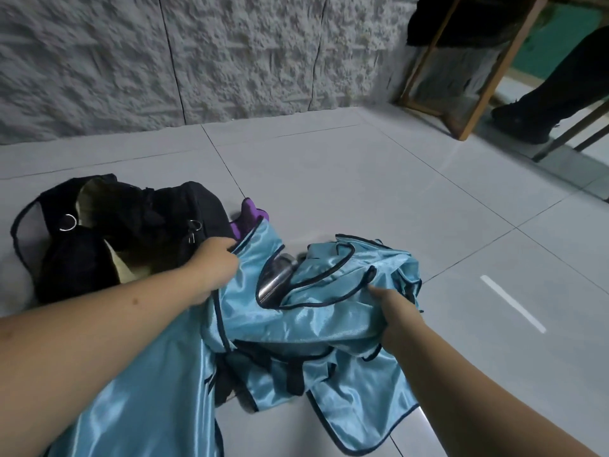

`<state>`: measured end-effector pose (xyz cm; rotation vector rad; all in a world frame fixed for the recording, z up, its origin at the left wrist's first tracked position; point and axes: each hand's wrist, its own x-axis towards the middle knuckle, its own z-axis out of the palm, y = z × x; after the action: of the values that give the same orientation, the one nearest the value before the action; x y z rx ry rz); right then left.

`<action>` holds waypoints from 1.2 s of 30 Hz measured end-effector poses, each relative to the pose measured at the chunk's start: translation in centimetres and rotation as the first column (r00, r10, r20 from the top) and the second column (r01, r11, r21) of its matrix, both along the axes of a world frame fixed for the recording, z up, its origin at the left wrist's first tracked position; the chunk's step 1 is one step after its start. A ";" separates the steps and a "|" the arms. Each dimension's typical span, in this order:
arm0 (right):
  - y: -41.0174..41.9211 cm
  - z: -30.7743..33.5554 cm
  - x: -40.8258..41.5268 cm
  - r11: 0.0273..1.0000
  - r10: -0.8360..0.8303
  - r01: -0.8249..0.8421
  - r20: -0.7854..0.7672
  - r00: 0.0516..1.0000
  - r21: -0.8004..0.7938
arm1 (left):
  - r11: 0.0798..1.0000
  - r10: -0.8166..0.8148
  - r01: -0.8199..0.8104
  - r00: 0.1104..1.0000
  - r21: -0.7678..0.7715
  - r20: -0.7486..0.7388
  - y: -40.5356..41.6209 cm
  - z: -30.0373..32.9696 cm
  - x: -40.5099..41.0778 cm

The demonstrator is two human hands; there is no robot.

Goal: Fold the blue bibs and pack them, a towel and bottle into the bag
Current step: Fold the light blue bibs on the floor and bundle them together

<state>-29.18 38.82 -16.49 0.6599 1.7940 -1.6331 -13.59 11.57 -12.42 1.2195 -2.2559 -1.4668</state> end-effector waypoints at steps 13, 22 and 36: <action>-3.0 17.7 0.6 0.894 0.076 -0.320 -0.596 0.800 -0.315 | 0.801 0.244 0.040 0.889 0.598 -0.387 -4.8 14.1 7.0; -4.3 31.8 3.4 0.761 -0.025 -0.478 -0.757 0.653 -0.438 | 0.892 0.177 0.168 0.725 0.420 -0.666 -4.7 26.8 10.0; -5.6 43.8 8.1 0.709 0.002 -0.596 -0.843 0.537 -0.378 | 0.952 0.001 0.241 0.611 0.187 -0.792 -3.5 37.4 13.2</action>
<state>-21.03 33.21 27.31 -0.8647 1.5170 -2.2506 -0.44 8.07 24.96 0.2906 -1.5543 -1.9132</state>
